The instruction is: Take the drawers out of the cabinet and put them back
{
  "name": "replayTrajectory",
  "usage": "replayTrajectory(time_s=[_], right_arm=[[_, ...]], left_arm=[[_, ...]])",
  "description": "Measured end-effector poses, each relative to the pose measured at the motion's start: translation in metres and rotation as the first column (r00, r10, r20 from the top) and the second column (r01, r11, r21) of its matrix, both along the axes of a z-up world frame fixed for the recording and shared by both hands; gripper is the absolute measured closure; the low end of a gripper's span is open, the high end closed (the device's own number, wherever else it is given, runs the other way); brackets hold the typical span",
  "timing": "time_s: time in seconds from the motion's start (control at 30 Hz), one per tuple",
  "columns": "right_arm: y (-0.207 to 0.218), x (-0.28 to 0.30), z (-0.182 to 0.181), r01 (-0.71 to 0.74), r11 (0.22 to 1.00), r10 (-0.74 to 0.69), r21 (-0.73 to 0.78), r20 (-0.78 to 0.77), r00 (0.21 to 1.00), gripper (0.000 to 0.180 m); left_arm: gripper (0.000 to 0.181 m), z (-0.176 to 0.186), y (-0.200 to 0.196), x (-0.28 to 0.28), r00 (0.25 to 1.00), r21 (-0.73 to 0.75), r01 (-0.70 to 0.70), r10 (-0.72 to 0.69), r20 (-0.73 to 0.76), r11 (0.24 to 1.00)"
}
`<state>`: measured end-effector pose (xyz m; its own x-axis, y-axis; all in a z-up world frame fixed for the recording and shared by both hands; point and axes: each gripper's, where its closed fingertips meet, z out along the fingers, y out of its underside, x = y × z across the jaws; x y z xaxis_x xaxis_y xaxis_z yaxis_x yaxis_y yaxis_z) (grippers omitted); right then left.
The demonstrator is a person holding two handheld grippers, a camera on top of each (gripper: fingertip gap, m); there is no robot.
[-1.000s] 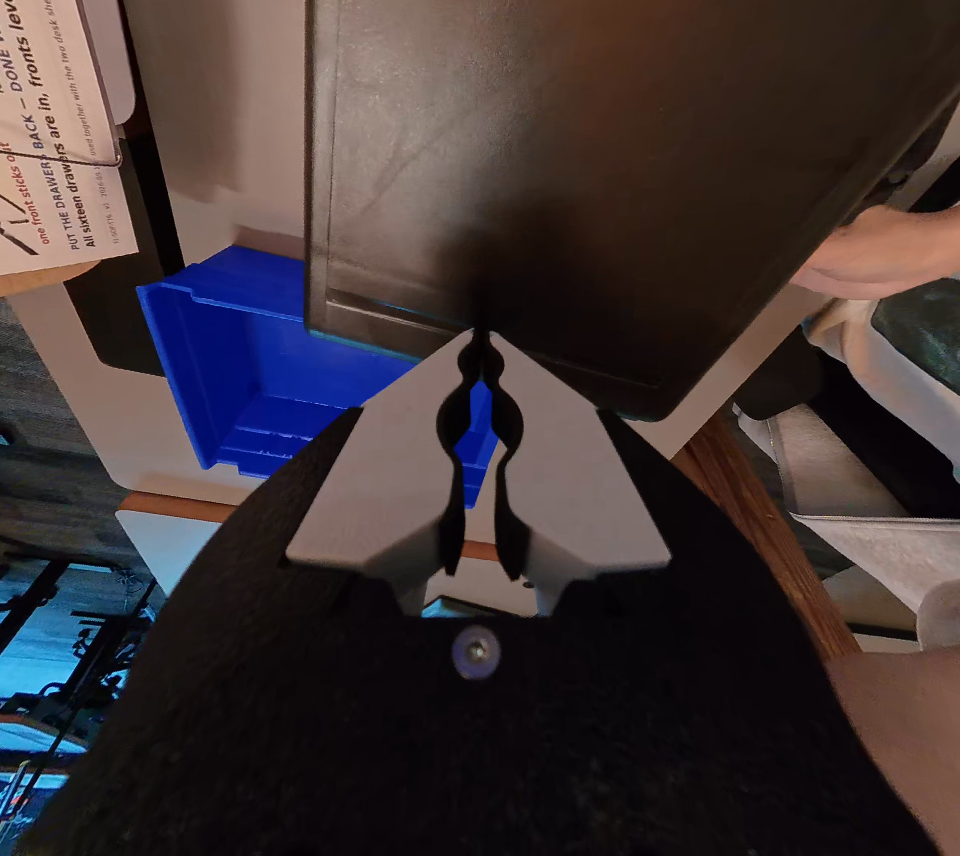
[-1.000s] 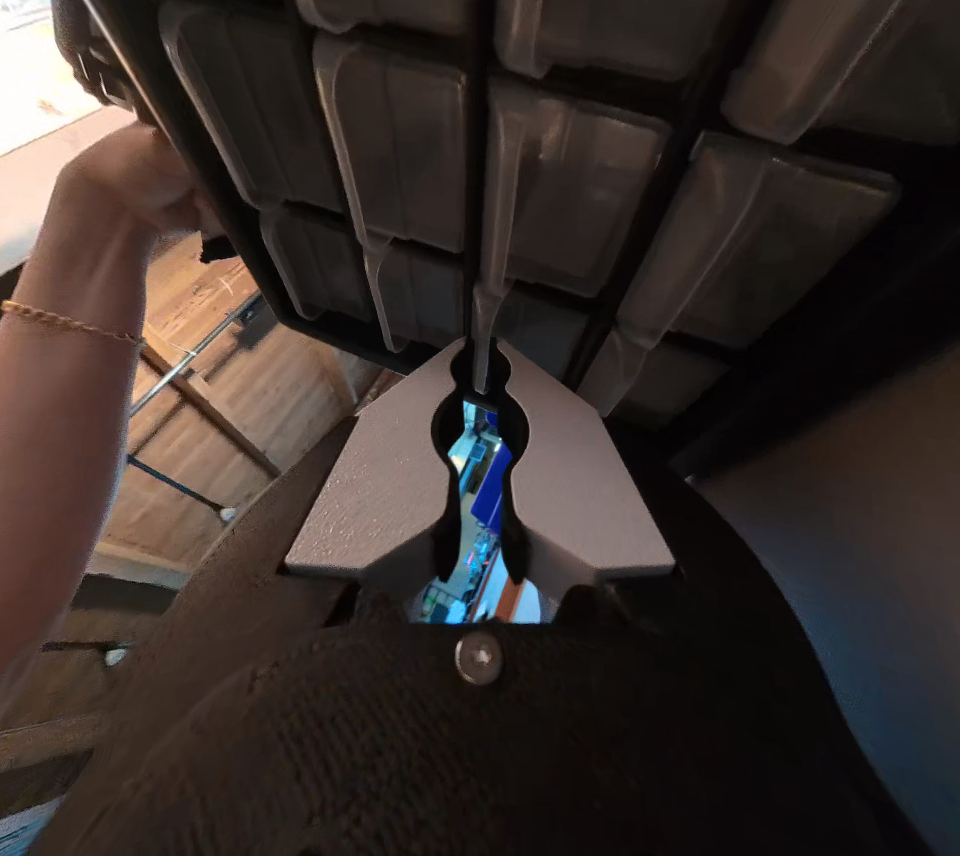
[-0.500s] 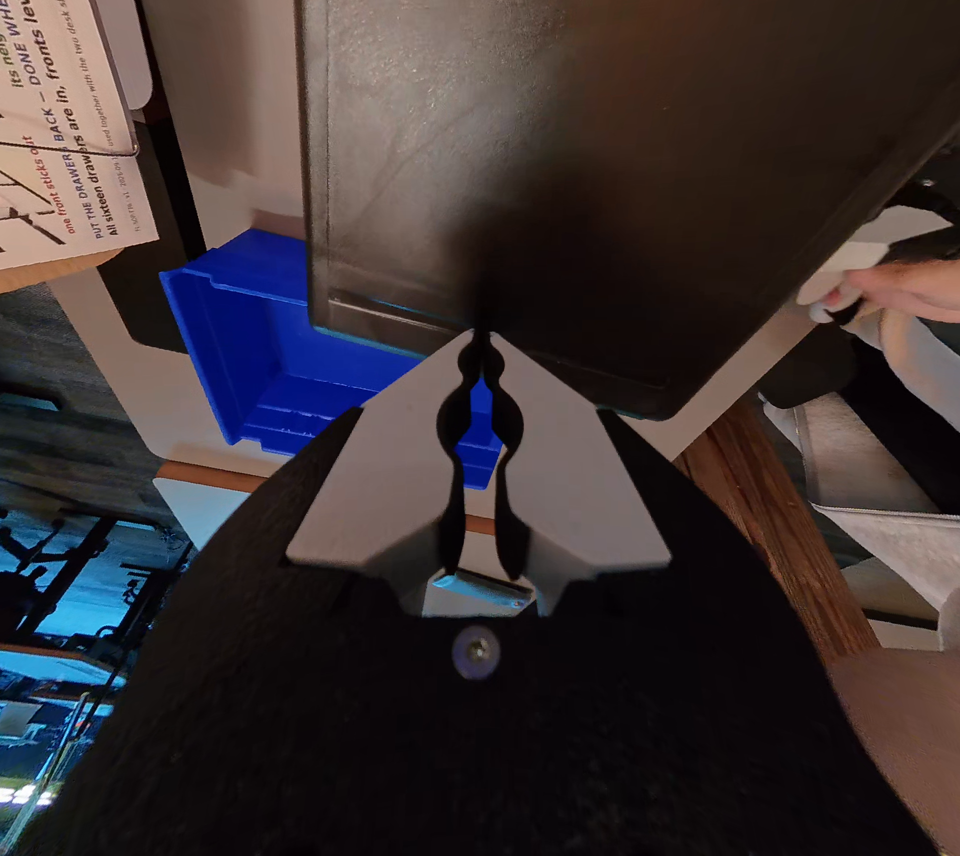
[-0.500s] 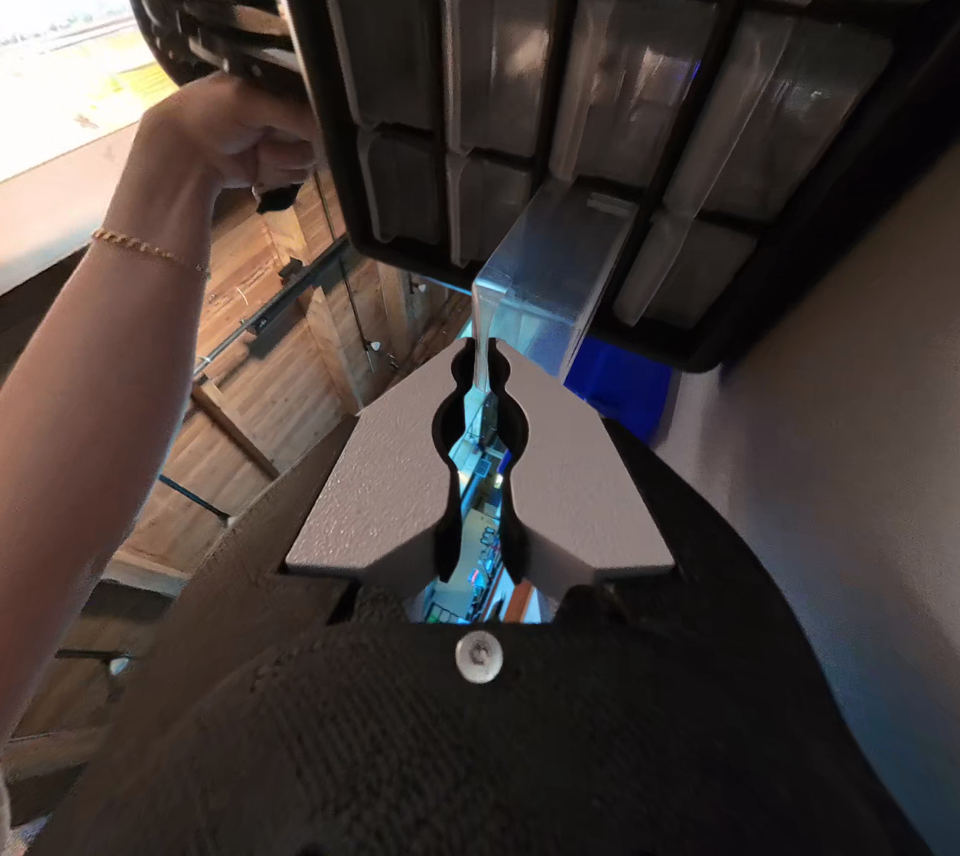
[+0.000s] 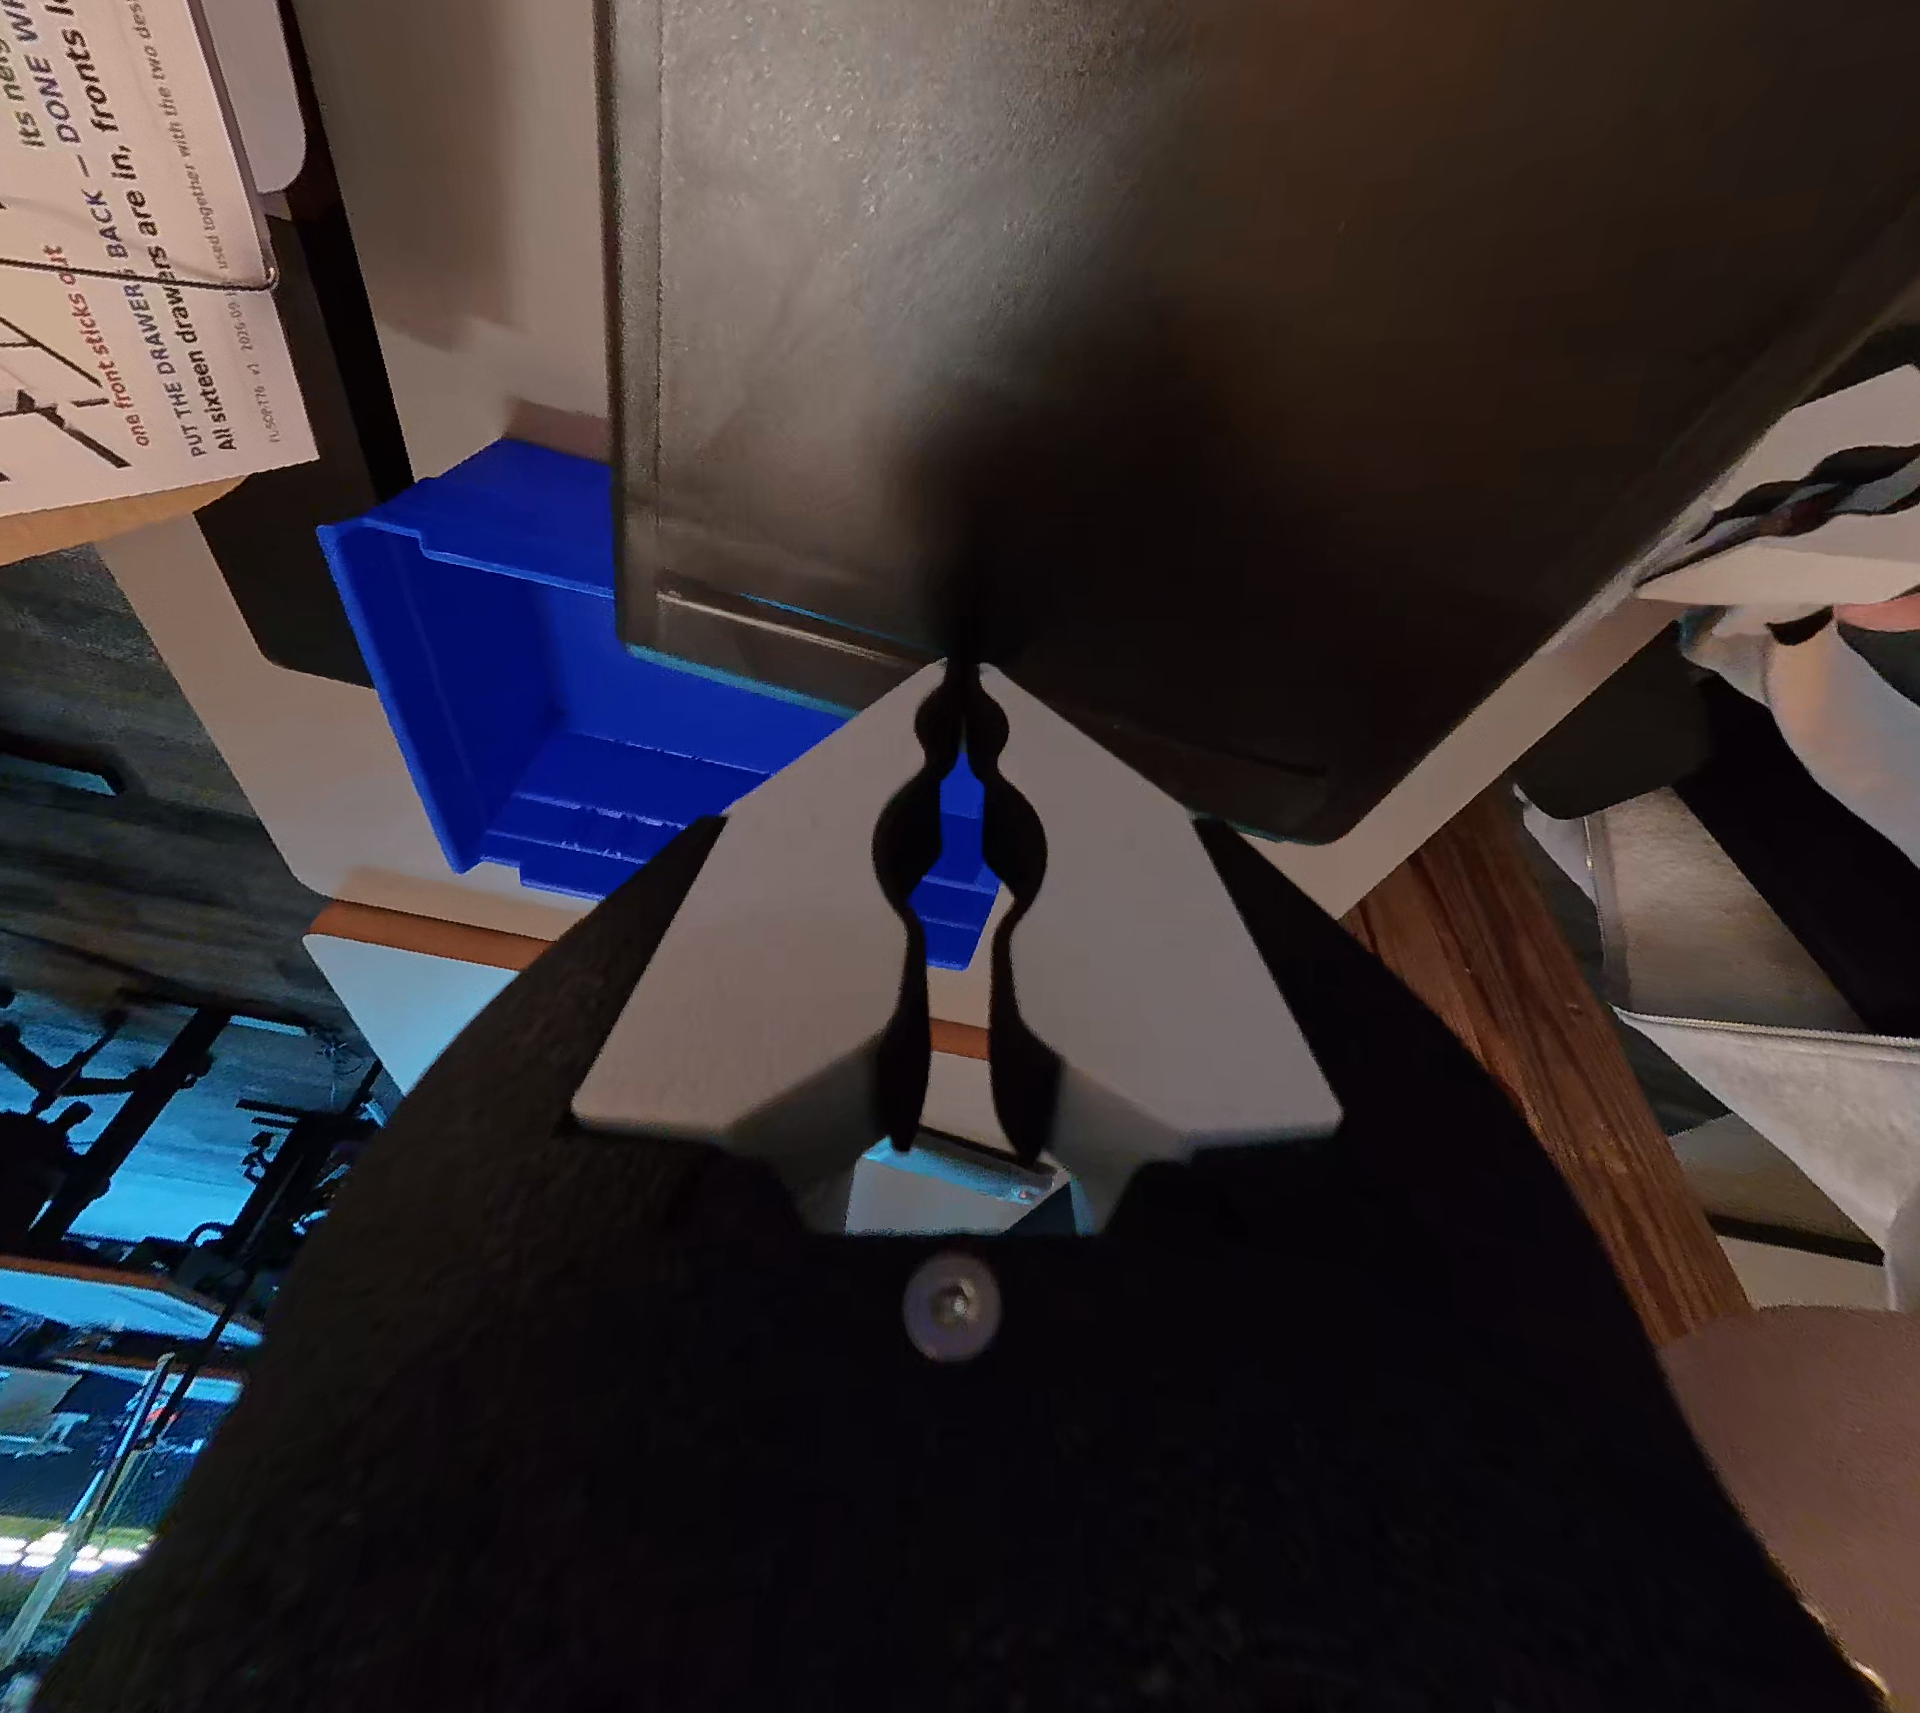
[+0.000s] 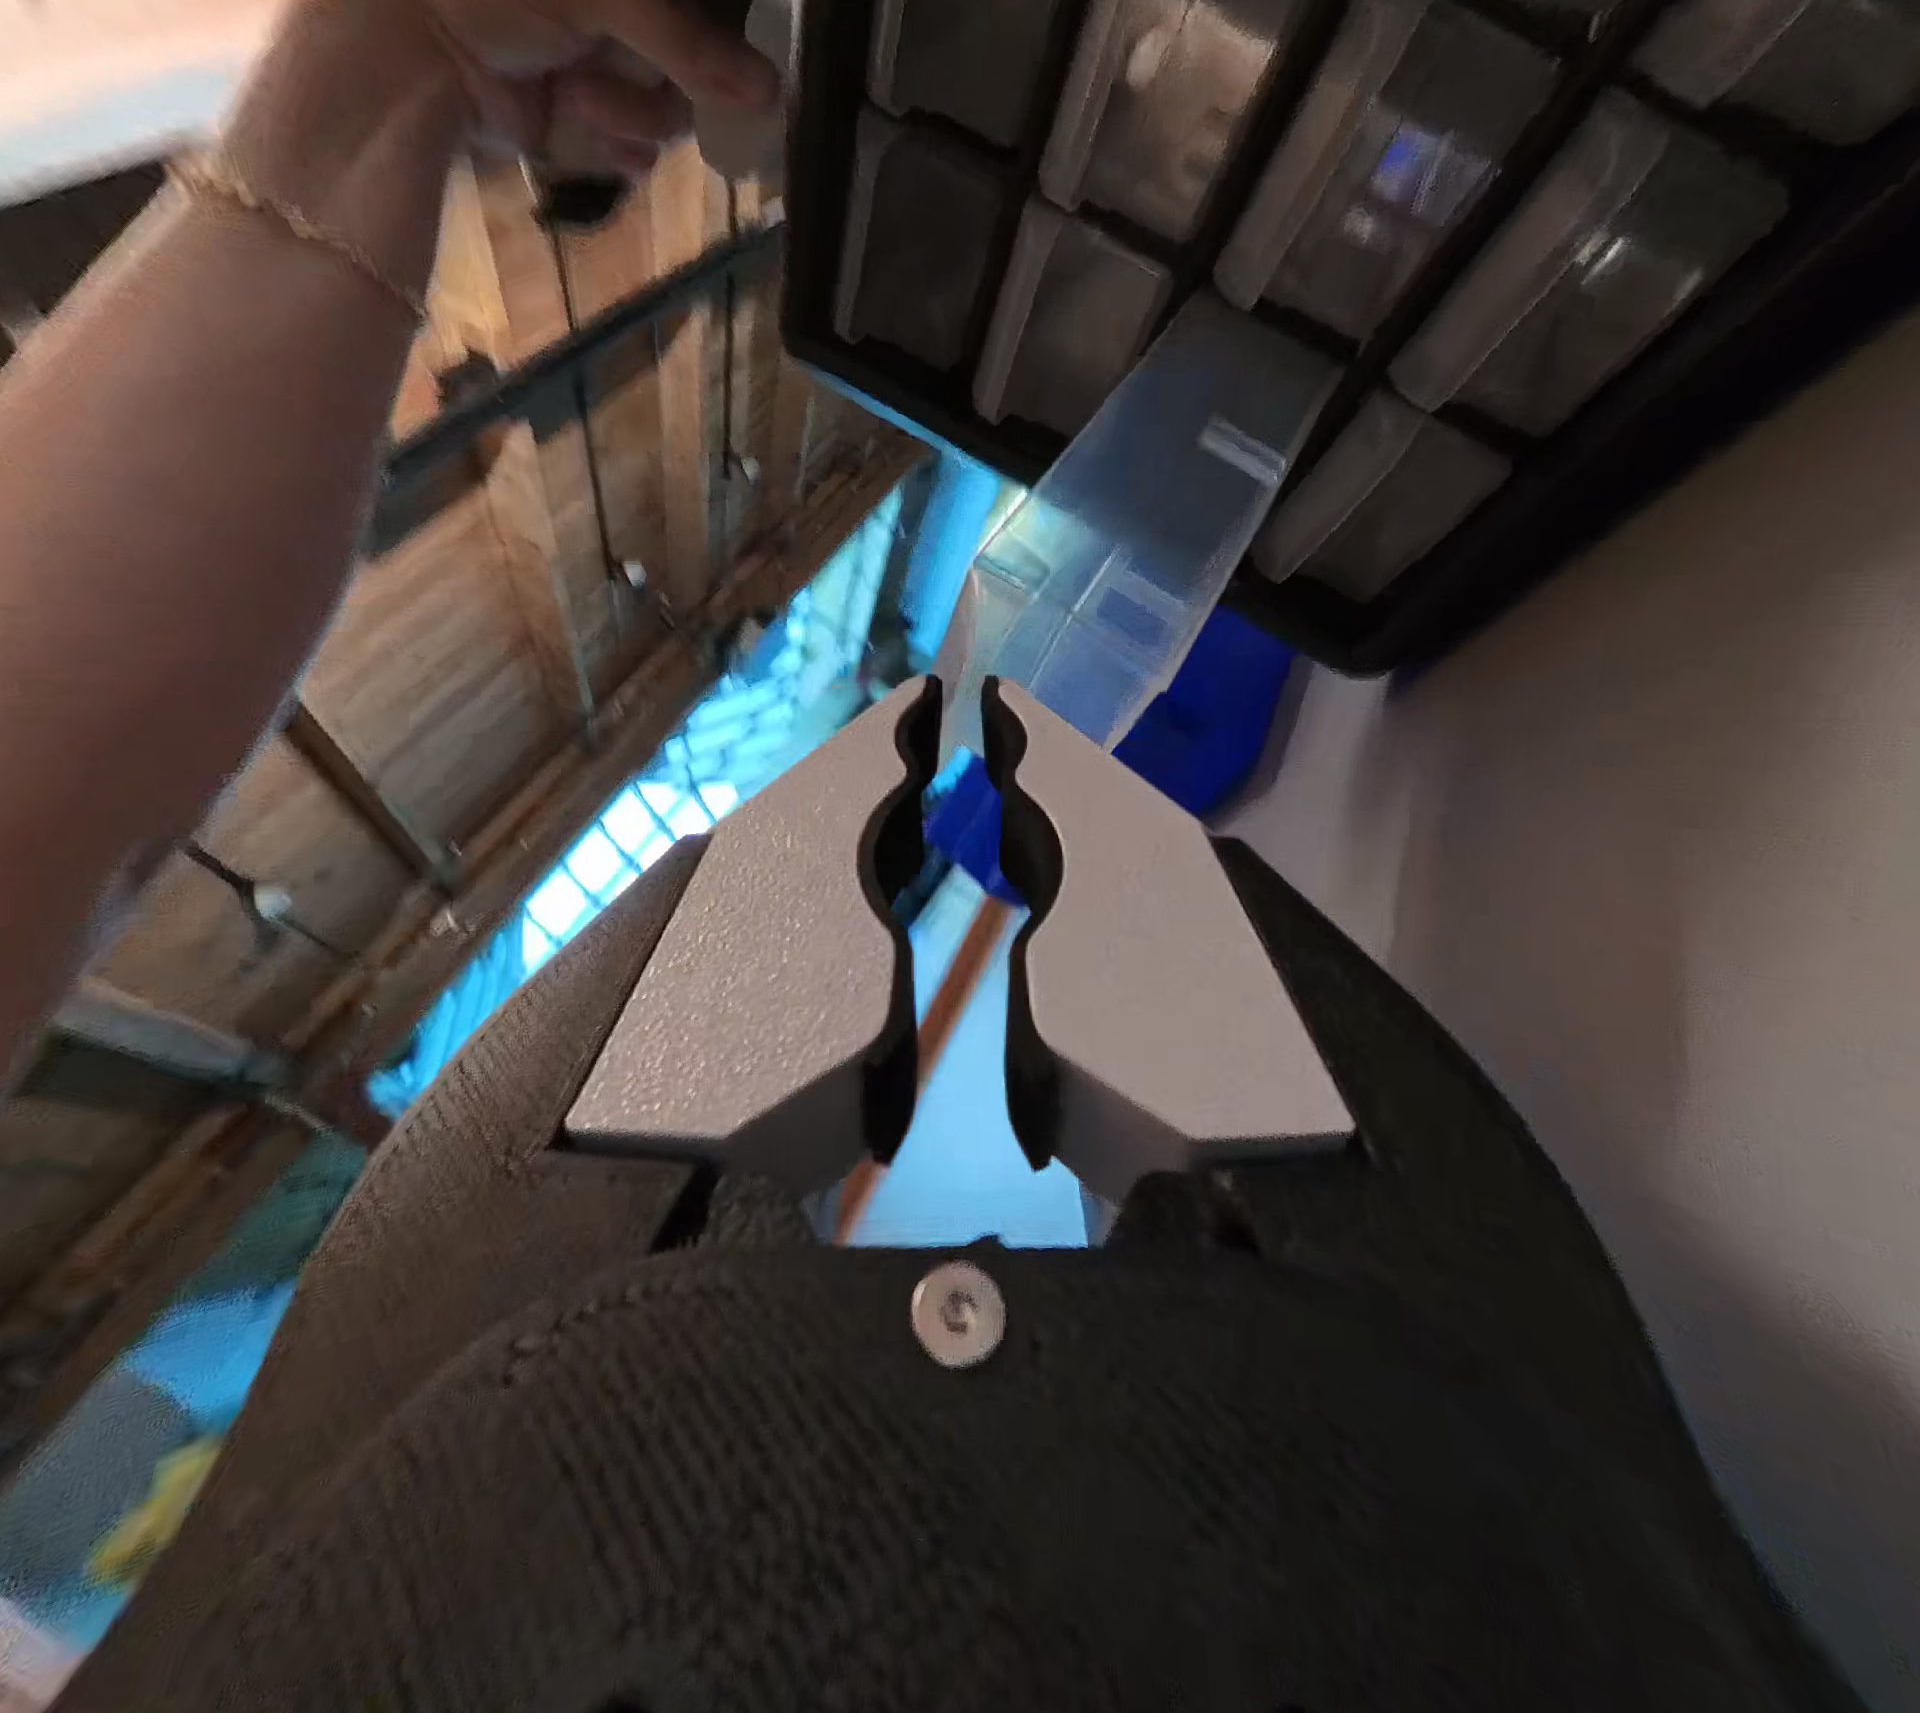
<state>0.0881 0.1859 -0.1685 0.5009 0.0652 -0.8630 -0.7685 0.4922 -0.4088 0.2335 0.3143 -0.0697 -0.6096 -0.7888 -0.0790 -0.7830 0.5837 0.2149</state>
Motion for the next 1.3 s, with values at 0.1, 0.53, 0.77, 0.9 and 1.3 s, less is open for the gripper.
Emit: replayTrajectory(time_s=[0.1,0.53,0.77,0.9,1.3], right_arm=[[0.002,-0.01,-0.008,-0.054,0.987,0.068,-0.154,0.089,0.994,0.153],[-0.002,-0.004,-0.024,0.122,0.836,0.117,-0.536,0.39,0.914,0.11],[-0.024,0.014,-0.013,0.296,0.758,0.06,-0.581,0.513,0.856,0.097],[-0.018,0.036,-0.012,0.409,0.66,0.063,-0.63,0.589,0.805,0.071],[0.021,0.045,-0.032,0.496,0.52,0.105,-0.696,0.629,0.771,0.077]], left_arm=[[0.181,0.0,0.0,0.0,1.0,-0.004,0.001,-0.001,0.011,1.0],[0.181,0.0,0.0,0.0,1.0,0.012,0.017,-0.017,0.02,1.0],[0.181,0.0,-0.001,0.0,0.998,-0.004,0.022,-0.021,0.056,1.0],[0.181,0.0,-0.001,0.0,0.998,-0.016,0.018,-0.017,0.059,1.0],[0.181,0.0,-0.001,0.0,0.996,-0.032,0.024,-0.022,0.088,0.999]])
